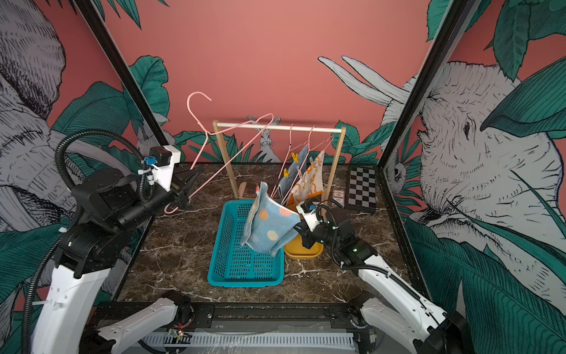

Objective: Remove the clothespins securing towels to the hanger
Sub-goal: Remove the towel from the hanger, then place the towel in the basket.

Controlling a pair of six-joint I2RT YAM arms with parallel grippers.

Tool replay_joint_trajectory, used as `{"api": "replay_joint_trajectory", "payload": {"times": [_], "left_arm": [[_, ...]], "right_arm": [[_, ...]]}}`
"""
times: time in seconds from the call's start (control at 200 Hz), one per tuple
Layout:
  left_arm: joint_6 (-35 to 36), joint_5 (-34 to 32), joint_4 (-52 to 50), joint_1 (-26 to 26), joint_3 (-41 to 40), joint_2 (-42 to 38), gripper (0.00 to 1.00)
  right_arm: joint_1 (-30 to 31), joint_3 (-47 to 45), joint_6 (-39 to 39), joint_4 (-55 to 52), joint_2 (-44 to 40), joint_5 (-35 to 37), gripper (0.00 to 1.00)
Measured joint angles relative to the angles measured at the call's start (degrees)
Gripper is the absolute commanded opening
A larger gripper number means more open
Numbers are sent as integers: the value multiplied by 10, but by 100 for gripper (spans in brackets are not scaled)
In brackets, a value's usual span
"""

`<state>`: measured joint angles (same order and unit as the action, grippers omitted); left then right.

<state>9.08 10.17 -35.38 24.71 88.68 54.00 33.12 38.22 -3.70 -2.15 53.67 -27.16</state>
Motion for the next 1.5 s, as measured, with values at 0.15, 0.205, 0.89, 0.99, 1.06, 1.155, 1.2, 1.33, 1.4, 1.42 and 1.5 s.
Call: {"api": "replay_joint_trajectory", "payload": {"times": [0.15, 0.205, 0.89, 0.99, 1.06, 1.155, 1.2, 1.33, 1.4, 1.42, 1.5], "left_arm": [[0, -3, 2, 0, -8, -2, 0], [0, -3, 2, 0, -11, -2, 0], [-10, -23, 3, 0, -46, -5, 0], [-15, -27, 5, 0, -48, -5, 0], [-18, -30, 6, 0, -49, -4, 0], [-21, -37, 6, 0, -49, -4, 0], [-21, -40, 6, 0, -50, -4, 0], [-22, -52, 8, 0, -54, -4, 0], [-23, -56, 9, 0, -56, -3, 0], [-23, -56, 9, 0, -56, -3, 0], [-26, -61, 9, 0, -56, 1, 0]], "right_arm": [[20, 24, 6, -3, 32, -24, 0], [32, 39, 9, -3, 51, -29, 0], [151, 185, 32, -9, 288, 13, 3], [162, 199, 40, -20, 310, 27, 15], [167, 203, 43, -27, 320, 37, 22], [169, 204, 47, -34, 324, 45, 36], [169, 204, 50, -35, 324, 49, 41], [169, 204, 54, -35, 322, 58, 45], [169, 204, 55, -36, 318, 61, 49], [169, 203, 55, -35, 316, 64, 50], [169, 196, 55, -31, 297, 73, 53]]}}
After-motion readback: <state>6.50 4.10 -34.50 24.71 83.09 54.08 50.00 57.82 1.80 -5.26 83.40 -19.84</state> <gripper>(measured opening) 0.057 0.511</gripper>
